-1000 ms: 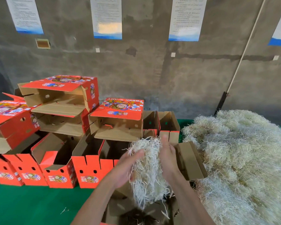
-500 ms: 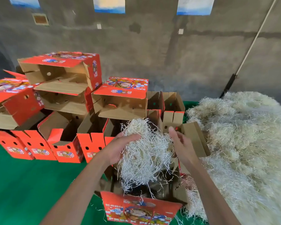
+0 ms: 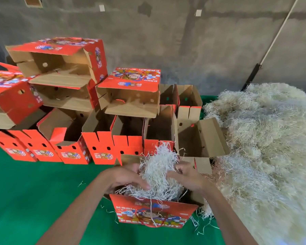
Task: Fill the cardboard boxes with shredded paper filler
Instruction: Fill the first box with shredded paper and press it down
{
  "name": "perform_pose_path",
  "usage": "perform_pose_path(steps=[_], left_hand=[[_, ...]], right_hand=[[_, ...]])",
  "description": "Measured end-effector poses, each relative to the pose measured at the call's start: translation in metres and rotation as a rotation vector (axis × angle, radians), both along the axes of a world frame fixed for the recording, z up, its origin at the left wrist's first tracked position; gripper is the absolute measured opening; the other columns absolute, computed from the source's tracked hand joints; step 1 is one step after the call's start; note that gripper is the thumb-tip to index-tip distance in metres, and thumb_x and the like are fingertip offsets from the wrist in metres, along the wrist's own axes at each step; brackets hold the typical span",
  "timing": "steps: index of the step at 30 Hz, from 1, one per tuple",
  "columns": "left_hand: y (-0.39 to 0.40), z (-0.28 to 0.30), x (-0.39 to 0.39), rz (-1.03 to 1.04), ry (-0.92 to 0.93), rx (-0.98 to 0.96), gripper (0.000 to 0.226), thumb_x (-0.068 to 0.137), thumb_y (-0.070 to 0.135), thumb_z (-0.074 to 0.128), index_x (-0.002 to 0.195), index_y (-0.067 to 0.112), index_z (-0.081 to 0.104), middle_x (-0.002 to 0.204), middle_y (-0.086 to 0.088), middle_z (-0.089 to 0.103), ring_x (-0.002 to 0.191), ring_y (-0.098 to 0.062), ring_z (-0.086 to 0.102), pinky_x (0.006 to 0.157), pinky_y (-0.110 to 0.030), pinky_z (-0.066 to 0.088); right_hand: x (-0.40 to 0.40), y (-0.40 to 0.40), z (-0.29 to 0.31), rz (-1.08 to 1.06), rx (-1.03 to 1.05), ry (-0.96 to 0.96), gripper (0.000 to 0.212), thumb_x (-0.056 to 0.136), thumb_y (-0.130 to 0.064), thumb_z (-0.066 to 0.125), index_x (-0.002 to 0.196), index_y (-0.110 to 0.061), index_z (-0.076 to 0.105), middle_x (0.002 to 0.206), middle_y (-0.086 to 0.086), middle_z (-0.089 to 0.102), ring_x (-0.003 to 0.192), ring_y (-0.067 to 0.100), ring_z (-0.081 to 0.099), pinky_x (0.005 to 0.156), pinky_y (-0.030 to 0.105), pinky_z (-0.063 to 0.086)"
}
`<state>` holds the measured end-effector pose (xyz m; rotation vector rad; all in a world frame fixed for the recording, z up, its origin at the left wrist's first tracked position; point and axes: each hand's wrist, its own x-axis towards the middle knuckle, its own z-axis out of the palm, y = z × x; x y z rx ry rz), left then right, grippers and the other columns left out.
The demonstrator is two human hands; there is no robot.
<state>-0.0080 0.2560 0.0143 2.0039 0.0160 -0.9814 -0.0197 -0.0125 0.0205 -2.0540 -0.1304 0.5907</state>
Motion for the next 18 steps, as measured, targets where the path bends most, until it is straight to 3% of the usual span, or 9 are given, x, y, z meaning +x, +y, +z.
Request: perform_pose_path(steps=[2,4,6,8,10,12,13,15,18], left_hand=[[0.001,-0.011,0.003,0.027,-0.014,0.09,0.119,0.063,0.042,0.09,0.157,0.022,0.019,0.162,0.002,0.026,0.146,-0.018,0.028,0.115,-0.032,0.026],[0.0,-0.018,0.007,0.016,-0.088,0.223,0.1,0.076,0.027,0.083,0.157,0.026,0.024,0.162,0.002,0.026,0.145,-0.019,0.031,0.115,-0.033,0.028],[0.003,-0.025,0.01,0.008,-0.155,0.324,0.089,0.081,0.02,0.076,0.155,0.029,0.028,0.162,0.002,0.029,0.143,-0.02,0.035,0.112,-0.032,0.032],[0.006,-0.033,0.01,0.036,-0.177,0.367,0.087,0.082,0.019,0.076,0.155,0.028,0.03,0.16,0.0,0.032,0.139,-0.02,0.041,0.107,-0.03,0.036],[0.009,-0.039,0.009,0.07,-0.191,0.359,0.088,0.082,0.018,0.078,0.156,0.025,0.029,0.158,-0.001,0.035,0.13,-0.018,0.047,0.097,-0.024,0.041],[0.009,-0.041,0.008,0.097,-0.202,0.303,0.086,0.081,0.018,0.08,0.153,0.025,0.035,0.154,0.0,0.041,0.121,-0.013,0.048,0.092,-0.022,0.04],[0.009,-0.042,0.008,0.1,-0.214,0.277,0.081,0.079,0.019,0.082,0.149,0.027,0.041,0.151,-0.001,0.043,0.12,-0.012,0.047,0.094,-0.024,0.041],[0.009,-0.041,0.009,0.081,-0.258,0.259,0.06,0.078,0.021,0.084,0.129,0.034,0.056,0.143,-0.001,0.05,0.12,-0.014,0.05,0.098,-0.032,0.043],[0.008,-0.034,0.012,0.046,-0.298,0.26,0.041,0.081,0.023,0.082,0.114,0.034,0.06,0.129,0.005,0.056,0.114,-0.015,0.054,0.094,-0.033,0.043]], right_hand=[[0.002,-0.001,-0.009,0.046,-0.064,0.026,0.061,0.084,-0.067,0.062,0.118,-0.016,0.062,0.094,-0.013,0.057,0.076,-0.003,0.054,0.076,0.026,0.046],[0.006,-0.004,-0.021,0.032,-0.134,0.014,0.043,0.095,-0.05,0.062,0.121,-0.015,0.063,0.107,-0.008,0.064,0.084,0.005,0.063,0.084,0.031,0.051],[0.007,-0.008,-0.026,0.016,-0.231,0.006,0.049,0.099,-0.042,0.059,0.138,-0.012,0.056,0.125,0.003,0.066,0.089,0.01,0.068,0.082,0.029,0.053],[0.006,-0.012,-0.03,-0.002,-0.321,0.028,0.056,0.097,-0.045,0.058,0.142,-0.013,0.05,0.131,0.006,0.062,0.105,0.016,0.066,0.088,0.034,0.05],[0.004,-0.014,-0.033,0.023,-0.346,0.069,0.054,0.097,-0.042,0.06,0.143,-0.015,0.049,0.14,0.005,0.053,0.121,0.024,0.059,0.096,0.041,0.049],[0.002,-0.014,-0.031,0.024,-0.282,0.133,0.058,0.097,-0.042,0.062,0.147,-0.02,0.045,0.141,-0.006,0.041,0.126,0.024,0.055,0.092,0.037,0.053],[0.002,-0.014,-0.028,0.042,-0.275,0.144,0.062,0.096,-0.047,0.061,0.15,-0.024,0.041,0.139,-0.011,0.036,0.125,0.023,0.054,0.087,0.032,0.054],[0.003,-0.013,-0.019,0.101,-0.281,0.148,0.057,0.096,-0.048,0.06,0.148,-0.03,0.043,0.139,-0.01,0.045,0.11,0.016,0.06,0.073,0.025,0.057],[0.007,-0.01,-0.005,0.123,-0.291,0.067,0.027,0.098,-0.032,0.062,0.126,-0.029,0.061,0.122,-0.005,0.064,0.099,0.012,0.066,0.079,0.028,0.058]])
